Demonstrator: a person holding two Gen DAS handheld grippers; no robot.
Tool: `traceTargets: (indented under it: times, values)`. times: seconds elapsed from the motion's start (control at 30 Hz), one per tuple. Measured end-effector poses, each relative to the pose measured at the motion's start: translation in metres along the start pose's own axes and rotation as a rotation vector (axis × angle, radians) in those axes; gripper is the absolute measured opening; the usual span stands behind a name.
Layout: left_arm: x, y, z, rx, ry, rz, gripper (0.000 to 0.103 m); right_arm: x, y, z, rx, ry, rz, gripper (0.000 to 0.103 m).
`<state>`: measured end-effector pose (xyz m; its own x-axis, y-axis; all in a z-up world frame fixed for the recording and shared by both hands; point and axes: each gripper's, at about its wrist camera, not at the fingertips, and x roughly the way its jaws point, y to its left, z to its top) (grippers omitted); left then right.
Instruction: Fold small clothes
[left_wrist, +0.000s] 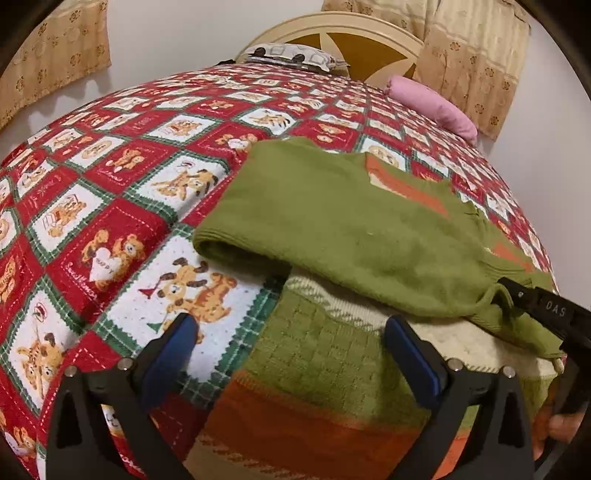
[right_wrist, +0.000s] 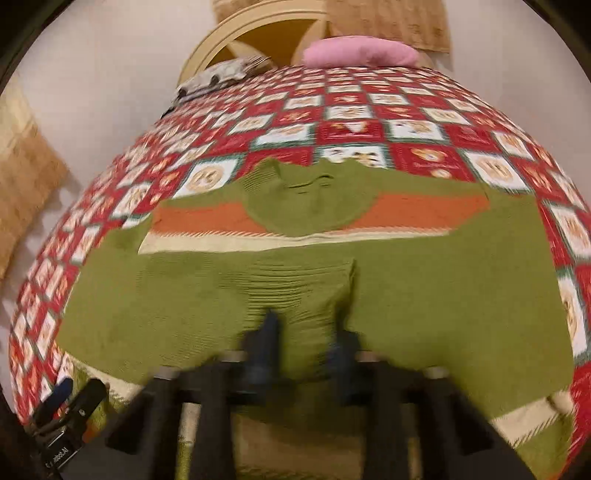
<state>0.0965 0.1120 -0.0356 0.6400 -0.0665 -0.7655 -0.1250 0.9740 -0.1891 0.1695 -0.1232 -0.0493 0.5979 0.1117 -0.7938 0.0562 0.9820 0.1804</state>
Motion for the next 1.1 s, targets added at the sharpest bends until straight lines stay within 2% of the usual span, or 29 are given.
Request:
traceTargets:
  times: [0.1,0.23,0.4,0.5,0.6,0.73,0.83,0.93,1.03,1.1]
  values:
    - [0.002,0.0,0.002,-0.002,0.002,-0.001,0.103,-0.035,0.011,0.013,-0.074,-0.112,-0.029,0.007]
    - [0.003,0.004,0.005,-0.02,-0.001,-0.016,0.103,-0.096,0.007,0.036,-0.092,-0.276,-0.035,0.007]
    - [0.004,0.004,0.005,-0.024,-0.002,-0.018,0.103,-0.139,-0.02,0.041,-0.084,-0.365,-0.087,0.007]
    - [0.004,0.004,0.005,-0.021,-0.001,-0.014,0.103,-0.13,-0.043,0.032,-0.072,-0.342,-0.151,0.007]
    - [0.004,0.003,0.005,-0.016,0.001,-0.004,0.103,-0.105,-0.073,0.015,-0.023,-0.271,-0.169,0.007]
    - [0.005,0.003,0.006,-0.012,0.003,0.003,0.103,-0.058,-0.096,-0.011,-0.013,-0.147,-0.264,0.007]
    - [0.005,0.002,0.005,-0.012,0.002,0.004,0.103,-0.041,-0.113,-0.022,0.023,-0.078,-0.311,0.007]
    - [0.006,0.002,0.006,-0.007,0.004,0.01,0.103,-0.042,-0.122,-0.021,0.054,-0.062,-0.33,0.009]
    - [0.004,0.002,0.005,-0.014,-0.002,0.0,0.103,-0.043,-0.116,-0.021,0.004,-0.043,-0.386,0.01]
    - [-0.002,0.006,0.005,-0.025,-0.014,-0.019,0.103,-0.054,-0.115,-0.025,0.002,-0.053,-0.419,0.015]
